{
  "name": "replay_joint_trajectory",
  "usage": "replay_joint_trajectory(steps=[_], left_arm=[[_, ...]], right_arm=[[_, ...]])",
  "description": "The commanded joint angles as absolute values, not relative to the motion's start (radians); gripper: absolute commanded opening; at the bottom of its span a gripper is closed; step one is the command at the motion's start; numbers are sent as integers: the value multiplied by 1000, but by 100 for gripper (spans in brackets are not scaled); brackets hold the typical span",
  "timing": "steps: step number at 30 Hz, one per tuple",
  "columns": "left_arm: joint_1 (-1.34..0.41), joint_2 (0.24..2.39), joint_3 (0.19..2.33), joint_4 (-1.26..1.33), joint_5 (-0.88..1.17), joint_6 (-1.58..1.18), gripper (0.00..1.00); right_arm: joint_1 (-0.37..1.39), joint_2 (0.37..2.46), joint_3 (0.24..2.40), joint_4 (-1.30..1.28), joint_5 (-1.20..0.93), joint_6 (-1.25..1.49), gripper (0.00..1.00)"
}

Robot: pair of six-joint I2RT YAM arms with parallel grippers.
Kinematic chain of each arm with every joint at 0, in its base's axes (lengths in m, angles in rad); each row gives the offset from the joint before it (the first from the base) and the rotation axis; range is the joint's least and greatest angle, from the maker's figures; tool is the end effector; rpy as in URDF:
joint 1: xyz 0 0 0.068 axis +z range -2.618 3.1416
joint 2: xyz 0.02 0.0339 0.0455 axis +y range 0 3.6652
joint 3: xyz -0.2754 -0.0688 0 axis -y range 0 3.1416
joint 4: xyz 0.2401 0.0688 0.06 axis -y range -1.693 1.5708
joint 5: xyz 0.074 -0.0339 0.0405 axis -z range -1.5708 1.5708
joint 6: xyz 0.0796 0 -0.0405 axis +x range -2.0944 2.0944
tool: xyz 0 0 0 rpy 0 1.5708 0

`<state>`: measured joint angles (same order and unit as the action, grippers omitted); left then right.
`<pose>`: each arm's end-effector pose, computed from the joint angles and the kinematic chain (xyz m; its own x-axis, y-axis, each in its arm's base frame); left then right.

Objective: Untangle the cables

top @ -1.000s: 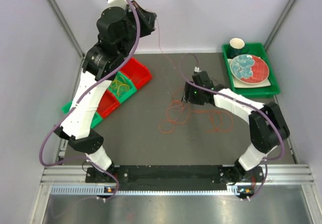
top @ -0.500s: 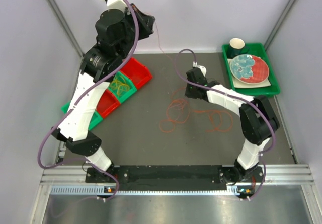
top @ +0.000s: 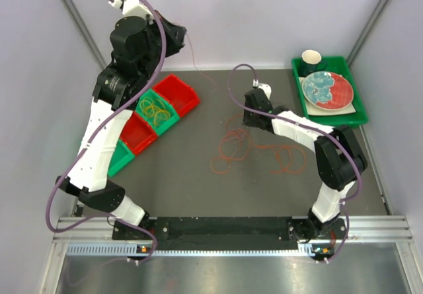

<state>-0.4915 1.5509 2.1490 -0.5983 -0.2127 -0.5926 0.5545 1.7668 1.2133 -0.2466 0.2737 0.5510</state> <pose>0.2997 -0.1414 0.5736 -0.1539 -0.5369 -0.8295 0.2282 0.7975 -0.5585 0.3636 0.1999 0.2004 -0.7012 0.1586 -0.6951 0.0238 0.9796 0.1995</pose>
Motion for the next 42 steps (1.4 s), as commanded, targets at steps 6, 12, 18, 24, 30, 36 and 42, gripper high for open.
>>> replay_joint_trajectory(steps=[6, 12, 18, 24, 30, 36, 42], left_arm=[[-468, 1508, 2137, -548, -152, -620, 0], [-446, 1496, 2111, -552, -152, -618, 0], [-375, 1477, 1932, -506, -100, -656, 0], [-295, 1520, 1784, -466, -11, -703, 0], [-273, 1578, 1692, -423, 58, -719, 0], [-272, 1609, 1651, -397, 90, -726, 0], [-273, 1609, 1608, -388, 83, -721, 0]], right_arm=[[560, 1859, 1276, -198, 242, 560, 24], [561, 1824, 1292, -226, 319, 548, 0], [560, 1601, 1308, -239, 382, 468, 0], [561, 1451, 1466, -314, 374, 384, 0], [560, 1387, 1762, -428, 286, 325, 0], [561, 1411, 2051, -508, 207, 305, 0], [561, 1387, 1887, -457, 187, 359, 0]])
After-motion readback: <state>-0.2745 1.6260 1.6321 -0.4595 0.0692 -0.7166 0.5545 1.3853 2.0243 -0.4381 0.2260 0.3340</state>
